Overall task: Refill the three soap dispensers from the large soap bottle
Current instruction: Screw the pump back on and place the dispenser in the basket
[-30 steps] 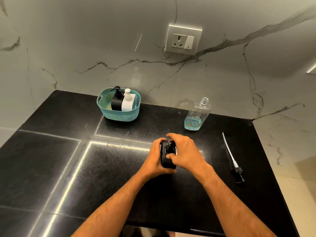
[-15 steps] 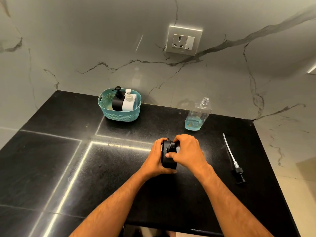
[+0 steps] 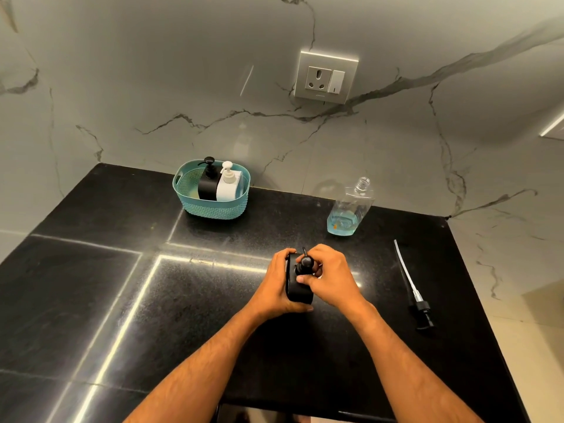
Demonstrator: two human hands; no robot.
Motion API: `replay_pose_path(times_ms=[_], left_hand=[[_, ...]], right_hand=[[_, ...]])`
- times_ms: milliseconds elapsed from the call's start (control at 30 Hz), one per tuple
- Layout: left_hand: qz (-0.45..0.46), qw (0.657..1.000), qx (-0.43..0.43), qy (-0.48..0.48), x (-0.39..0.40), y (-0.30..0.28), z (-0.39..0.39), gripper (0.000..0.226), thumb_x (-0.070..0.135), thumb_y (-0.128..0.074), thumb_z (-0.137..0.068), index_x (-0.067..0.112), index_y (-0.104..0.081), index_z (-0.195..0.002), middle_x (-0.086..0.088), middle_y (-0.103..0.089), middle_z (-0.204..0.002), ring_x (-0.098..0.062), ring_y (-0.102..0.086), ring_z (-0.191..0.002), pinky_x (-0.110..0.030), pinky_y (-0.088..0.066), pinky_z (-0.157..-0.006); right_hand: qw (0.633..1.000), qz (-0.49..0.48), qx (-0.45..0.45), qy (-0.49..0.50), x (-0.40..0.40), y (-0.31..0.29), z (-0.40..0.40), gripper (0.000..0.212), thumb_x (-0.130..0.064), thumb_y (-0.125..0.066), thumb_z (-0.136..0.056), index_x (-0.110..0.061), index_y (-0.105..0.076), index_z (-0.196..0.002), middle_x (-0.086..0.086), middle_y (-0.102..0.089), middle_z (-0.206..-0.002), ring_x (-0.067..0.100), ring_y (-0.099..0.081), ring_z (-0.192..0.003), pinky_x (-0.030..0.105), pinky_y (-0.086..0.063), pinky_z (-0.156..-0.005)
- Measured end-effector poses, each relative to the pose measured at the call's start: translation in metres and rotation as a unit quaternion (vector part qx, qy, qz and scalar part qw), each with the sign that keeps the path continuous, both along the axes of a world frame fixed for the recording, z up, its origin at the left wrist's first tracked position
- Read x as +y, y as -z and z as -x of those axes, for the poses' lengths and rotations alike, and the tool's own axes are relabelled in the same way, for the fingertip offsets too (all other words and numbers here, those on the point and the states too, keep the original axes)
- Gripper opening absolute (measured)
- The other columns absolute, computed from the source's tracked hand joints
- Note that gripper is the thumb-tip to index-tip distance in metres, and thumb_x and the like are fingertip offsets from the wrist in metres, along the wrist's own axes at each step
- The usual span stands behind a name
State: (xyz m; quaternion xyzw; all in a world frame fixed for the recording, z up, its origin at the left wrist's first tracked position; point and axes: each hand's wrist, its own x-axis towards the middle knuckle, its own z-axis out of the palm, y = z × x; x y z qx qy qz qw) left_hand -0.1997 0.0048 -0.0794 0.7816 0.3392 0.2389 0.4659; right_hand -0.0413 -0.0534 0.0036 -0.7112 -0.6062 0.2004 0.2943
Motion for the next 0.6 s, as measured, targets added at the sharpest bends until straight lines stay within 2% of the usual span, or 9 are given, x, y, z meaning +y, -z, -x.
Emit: replay_pose_path(times_ms=[133,233,400,500,600], left_hand=[[0.011,1.000,-0.004,0.001,0.000,0.001,0.000,0.122,0.045,-0.099,-0.053,0.033,-0.025,-0.149,0.011,-0.037,-0.142,-0.003,-0.042,-0.133,-0.028,-0.046,-0.108],[0.008,1.000,-0.010,-0.005,-0.002,0.001,0.000,0.120,0.048,-0.096,-0.055,0.027,-0.026,-0.151,0.010,-0.037,-0.143,0.000,-0.041,-0.134,-0.023,-0.043,-0.108],[0.009,1.000,-0.017,-0.008,-0.003,0.001,0.000,0.118,0.049,-0.092,-0.055,0.024,-0.027,-0.150,0.008,-0.039,-0.142,0.000,-0.043,-0.133,-0.019,-0.041,-0.108],[0.010,1.000,-0.022,-0.015,-0.002,0.003,0.000,0.121,0.049,-0.097,-0.053,0.023,-0.029,-0.150,0.007,-0.041,-0.142,-0.008,-0.047,-0.133,-0.024,-0.045,-0.108],[0.010,1.000,-0.019,-0.016,-0.002,0.004,-0.001,0.124,0.047,-0.100,-0.051,0.024,-0.028,-0.150,0.006,-0.040,-0.143,-0.007,-0.045,-0.133,-0.024,-0.044,-0.108]], right_hand=[[0.997,-0.048,0.006,0.068,-0.002,0.010,0.009,0.029,-0.018,-0.094,-0.061,-0.015,-0.069,-0.076,-0.009,-0.053,-0.078,0.004,-0.052,-0.065,0.014,-0.039,-0.059],[0.989,-0.072,0.009,0.130,-0.007,0.020,0.020,0.045,-0.032,-0.095,-0.064,-0.020,-0.054,-0.077,-0.009,-0.049,-0.079,0.003,-0.050,-0.066,0.014,-0.038,-0.058],[0.980,-0.094,0.016,0.173,-0.006,0.028,0.033,0.047,-0.035,-0.092,-0.068,-0.019,-0.051,-0.081,-0.006,-0.050,-0.084,0.009,-0.052,-0.071,0.015,-0.040,-0.062],[0.985,-0.094,0.058,0.131,-0.002,0.028,0.025,0.039,-0.033,-0.091,-0.069,-0.018,-0.059,-0.085,-0.007,-0.055,-0.088,0.008,-0.057,-0.079,0.016,-0.045,-0.068],[0.983,-0.099,0.147,0.052,-0.007,0.031,0.015,0.033,-0.021,-0.086,-0.071,-0.024,-0.074,-0.102,-0.007,-0.065,-0.104,0.010,-0.065,-0.101,0.030,-0.055,-0.086]])
